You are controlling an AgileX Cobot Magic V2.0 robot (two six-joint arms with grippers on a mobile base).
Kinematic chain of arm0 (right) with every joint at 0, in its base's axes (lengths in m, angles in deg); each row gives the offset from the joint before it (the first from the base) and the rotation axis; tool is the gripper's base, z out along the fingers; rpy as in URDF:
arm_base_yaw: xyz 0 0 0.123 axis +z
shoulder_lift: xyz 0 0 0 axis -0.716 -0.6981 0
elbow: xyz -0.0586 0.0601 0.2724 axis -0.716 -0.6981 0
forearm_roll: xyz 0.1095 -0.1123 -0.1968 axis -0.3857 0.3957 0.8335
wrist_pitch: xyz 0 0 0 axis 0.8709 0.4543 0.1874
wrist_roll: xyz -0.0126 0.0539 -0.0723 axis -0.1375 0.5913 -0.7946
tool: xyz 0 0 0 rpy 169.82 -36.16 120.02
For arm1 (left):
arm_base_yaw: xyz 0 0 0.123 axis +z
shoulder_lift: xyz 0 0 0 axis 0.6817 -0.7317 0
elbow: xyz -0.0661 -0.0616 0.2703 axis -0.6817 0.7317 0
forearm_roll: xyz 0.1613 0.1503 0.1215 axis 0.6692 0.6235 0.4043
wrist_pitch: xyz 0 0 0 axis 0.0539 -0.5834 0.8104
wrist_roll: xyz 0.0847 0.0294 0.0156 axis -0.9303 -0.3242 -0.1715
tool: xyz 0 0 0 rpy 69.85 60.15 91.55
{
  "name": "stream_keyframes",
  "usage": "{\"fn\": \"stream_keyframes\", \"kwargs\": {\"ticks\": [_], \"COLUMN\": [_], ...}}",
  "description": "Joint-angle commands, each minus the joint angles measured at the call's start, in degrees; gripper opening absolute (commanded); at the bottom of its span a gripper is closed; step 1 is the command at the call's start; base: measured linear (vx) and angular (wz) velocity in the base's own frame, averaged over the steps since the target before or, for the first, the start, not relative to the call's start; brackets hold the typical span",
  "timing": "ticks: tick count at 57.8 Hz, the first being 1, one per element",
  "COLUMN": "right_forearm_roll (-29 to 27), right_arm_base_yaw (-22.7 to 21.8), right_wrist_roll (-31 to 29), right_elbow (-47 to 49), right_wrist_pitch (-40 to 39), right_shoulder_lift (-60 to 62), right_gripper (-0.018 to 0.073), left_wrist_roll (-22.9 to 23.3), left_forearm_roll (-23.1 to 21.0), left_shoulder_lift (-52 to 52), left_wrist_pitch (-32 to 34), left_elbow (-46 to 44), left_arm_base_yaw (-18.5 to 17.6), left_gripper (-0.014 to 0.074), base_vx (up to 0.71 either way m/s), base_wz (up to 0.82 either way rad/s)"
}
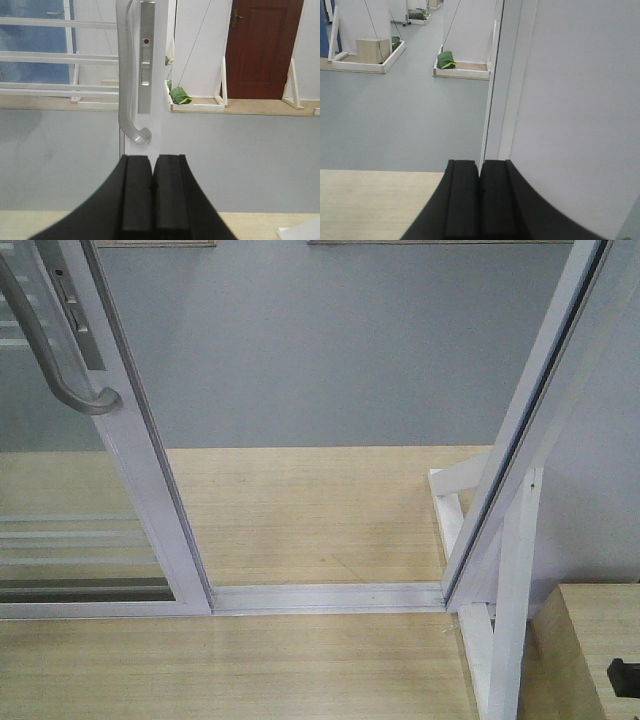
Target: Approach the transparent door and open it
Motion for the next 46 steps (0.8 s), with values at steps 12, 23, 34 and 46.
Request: {"fn": "stream_keyframes", "kwargs": {"ticks": [12, 23, 34, 46], "right_forearm_roll": [-0.1, -0.1, -0.1, -0.1], "right_arm_base_yaw": [-0.2, -0.2, -0.2, -0.2], "right_wrist_roll": [-0.2, -0.2, -0.2, -0.2], "right_elbow": [-0.8, -0.8, -0.8, -0.8], "right_wrist_pitch": [-4.4, -4.4, -4.4, -4.4], "right_shoulder_lift": [0.9, 0.9, 0.9, 0.9], "right_gripper": [-0.0005, -0.0005, -0.0005, -0.0005], "left_wrist_roll": [0.6, 0.6, 0.6, 0.6], "left_forearm_roll": [-0.5, -0.5, -0.5, -0.5], "left_shoulder_lift": [-0.5, -0.5, -0.5, -0.5], "left_wrist_pitch": [4.6, 4.6, 4.6, 4.6], "left_elbow": [1.6, 1.6, 1.6, 1.6], "left_arm_base_yaw": [-0.2, -0.2, -0.2, -0.2], "left_gripper": [-0.0003, -0.0003, -0.0003, -0.0003], "base_vx": [0.0, 0.0, 0.0, 0.0], "base_wz": [0.0, 0.0, 0.0, 0.0]}}
